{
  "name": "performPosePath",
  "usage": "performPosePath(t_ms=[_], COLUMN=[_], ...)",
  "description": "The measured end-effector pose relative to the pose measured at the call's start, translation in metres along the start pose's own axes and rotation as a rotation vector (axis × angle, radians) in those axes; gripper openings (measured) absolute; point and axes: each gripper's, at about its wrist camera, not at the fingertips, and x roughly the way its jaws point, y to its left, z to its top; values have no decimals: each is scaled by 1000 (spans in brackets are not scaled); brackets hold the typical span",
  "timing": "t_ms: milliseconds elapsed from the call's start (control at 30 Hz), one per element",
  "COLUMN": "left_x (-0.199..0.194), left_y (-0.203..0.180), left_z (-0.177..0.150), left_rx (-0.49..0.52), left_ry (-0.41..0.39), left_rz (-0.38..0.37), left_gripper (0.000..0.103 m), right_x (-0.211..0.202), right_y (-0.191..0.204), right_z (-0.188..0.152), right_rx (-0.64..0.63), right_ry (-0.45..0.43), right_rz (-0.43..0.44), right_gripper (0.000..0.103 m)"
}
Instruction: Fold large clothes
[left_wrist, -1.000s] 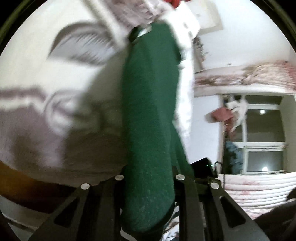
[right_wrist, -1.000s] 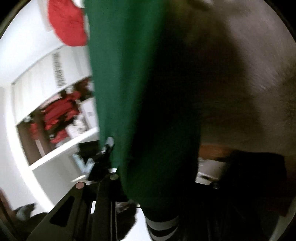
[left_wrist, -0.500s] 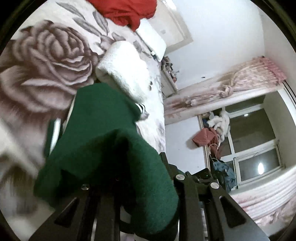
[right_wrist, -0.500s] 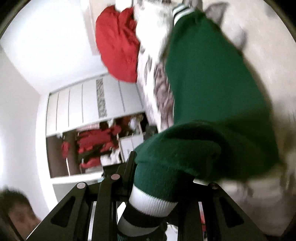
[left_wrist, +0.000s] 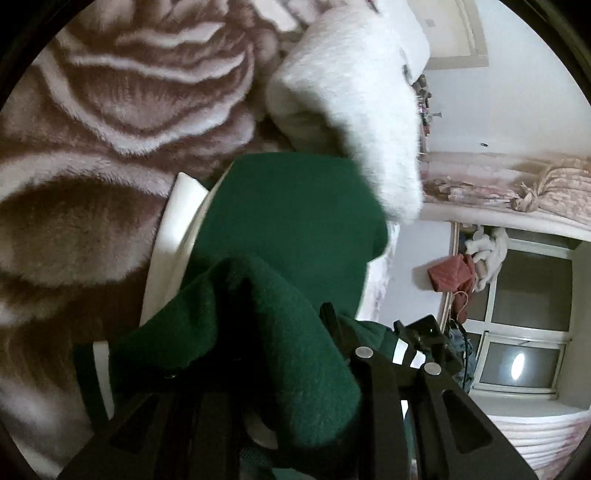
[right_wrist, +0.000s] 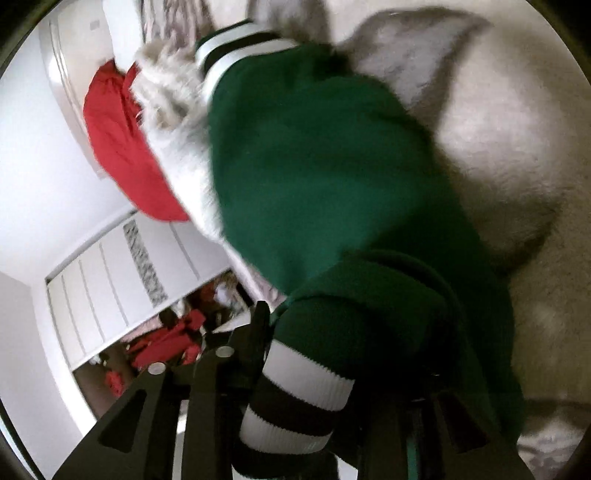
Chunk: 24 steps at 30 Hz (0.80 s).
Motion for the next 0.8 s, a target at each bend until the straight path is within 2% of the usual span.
performPosePath(t_ms=[67, 133, 167, 200, 267, 367, 433, 467, 500, 533, 567, 633, 700, 767, 800], left_x=[-11, -17, -14, -10, -2, 0, -5, -9, -14, -18, -23, -30, -31, -31, -32], left_y=[-16, -32, -40, -42, -44, -47, -53, -53, -54, -56, -57, -59, -56, -51, -49], left_z=[-5, -4, -3, 1, 4, 7, 6, 4, 2, 0, -1, -2, 0, 1, 0], left_rx=[38, 77, 108, 120, 116, 90, 110, 114, 108, 104, 93, 87, 66, 40, 20], left_ry=[-25, -31, -20, -17, -16, -18, -22, -24, -20, -18, -17, -33, -59, -83, -100], left_rz=[-3, -7, -1, 9, 11, -24, -42, -62, -122, -191, -247, -234, -193, -190, -188], left_gripper=[24, 28, 29, 29, 30, 33, 36, 44, 62, 96, 101, 101, 101, 101, 101], right_x=[-3, -6, -8, -10, -12, -17, -23, -25, -25, -25, -24, -25, -32, -42, -49], right_y=[14, 27, 32, 38, 48, 50, 47, 49, 50, 51, 50, 56, 71, 87, 99], right_z=[-4, -5, -9, -10, -5, -1, 2, 3, 2, 0, -1, -1, -1, -1, -1], right_rx=[-12, -4, -8, -16, -13, 13, 22, 30, 53, 82, 113, 134, 86, 29, -32], right_ry=[6, 3, -1, -5, -19, -14, 25, 44, 65, 86, 117, 139, 125, 94, 70], right_rz=[24, 63, 85, 98, 90, 84, 98, 109, 120, 121, 116, 120, 125, 186, 190], right_gripper=[38, 51, 68, 80, 87, 90, 91, 92, 92, 92, 92, 92, 92, 92, 93])
